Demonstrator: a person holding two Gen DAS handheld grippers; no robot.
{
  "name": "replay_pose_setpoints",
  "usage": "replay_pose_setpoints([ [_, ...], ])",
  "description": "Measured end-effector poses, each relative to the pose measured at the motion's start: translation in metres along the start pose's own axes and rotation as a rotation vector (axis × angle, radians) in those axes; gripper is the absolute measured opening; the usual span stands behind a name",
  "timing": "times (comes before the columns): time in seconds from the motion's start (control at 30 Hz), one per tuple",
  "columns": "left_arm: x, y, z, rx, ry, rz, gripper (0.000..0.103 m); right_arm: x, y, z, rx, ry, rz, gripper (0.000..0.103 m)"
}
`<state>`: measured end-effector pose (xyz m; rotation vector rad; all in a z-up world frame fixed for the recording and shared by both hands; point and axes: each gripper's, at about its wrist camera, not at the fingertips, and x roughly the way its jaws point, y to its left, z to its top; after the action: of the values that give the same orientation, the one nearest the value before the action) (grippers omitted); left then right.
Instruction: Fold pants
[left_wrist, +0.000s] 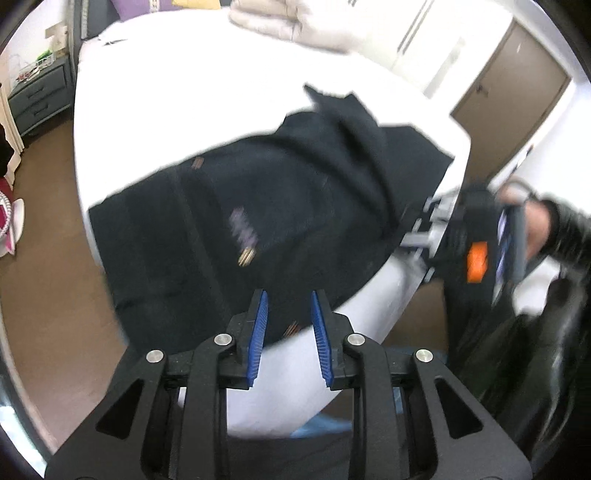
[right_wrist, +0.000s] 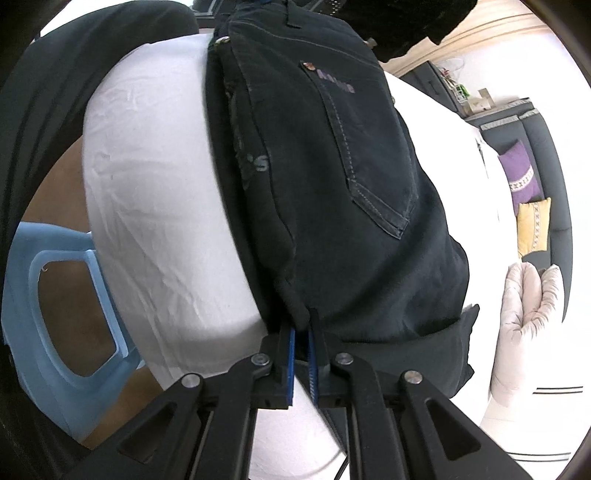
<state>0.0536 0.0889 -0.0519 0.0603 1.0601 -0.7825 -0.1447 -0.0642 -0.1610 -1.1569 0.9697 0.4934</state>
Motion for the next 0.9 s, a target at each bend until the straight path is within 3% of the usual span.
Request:
replay_pose_setpoints([
  [0.13,0.030,-0.016,0.029,-0.078,-0.060,-0.033,0.023,0.000,0.003,-0.001,0.017,-0.001,-0.028,0.010],
  [0.23,0.066,-0.031,0.044,-0.117,-0.053,-0.089,0.023,-0.002,0.004,-0.002,0.048,-0.007,-0.041,0.011],
  [0.33,0.119,-0.036,0.033,-0.138,0.072,-0.033,0.023,-0.002,0.003,-0.003,0.091,-0.014,-0.051,0.011],
  [0.47,0.121,-0.019,0.018,-0.224,-0.001,-0.108,0.023,-0.004,0.001,-0.010,0.150,-0.042,-0.074,0.013],
  [0.5,0.121,-0.020,0.020,-0.222,0.005,-0.104,0.023,-0.007,-0.001,-0.011,0.162,-0.048,-0.074,0.015],
  [0.57,0.122,-0.023,0.022,-0.207,0.013,-0.085,0.023,-0.016,-0.011,-0.017,0.221,-0.064,-0.044,0.034],
  [0.6,0.122,-0.023,0.023,-0.204,0.014,-0.080,0.023,-0.025,-0.023,-0.023,0.290,-0.089,0.013,0.062],
  [0.63,0.122,-0.023,0.023,-0.209,0.012,-0.083,0.023,-0.032,-0.033,-0.029,0.344,-0.115,0.046,0.075],
  [0.7,0.122,-0.021,0.023,-0.221,0.002,-0.094,0.023,-0.044,-0.064,-0.044,0.489,-0.160,0.128,0.076],
  [0.8,0.127,-0.020,0.017,-0.218,-0.007,-0.087,0.023,-0.041,-0.144,-0.076,0.822,-0.188,0.248,0.076],
  [0.9,0.125,-0.020,0.014,-0.217,-0.012,-0.083,0.023,-0.017,-0.223,-0.104,1.128,-0.192,0.273,0.070],
])
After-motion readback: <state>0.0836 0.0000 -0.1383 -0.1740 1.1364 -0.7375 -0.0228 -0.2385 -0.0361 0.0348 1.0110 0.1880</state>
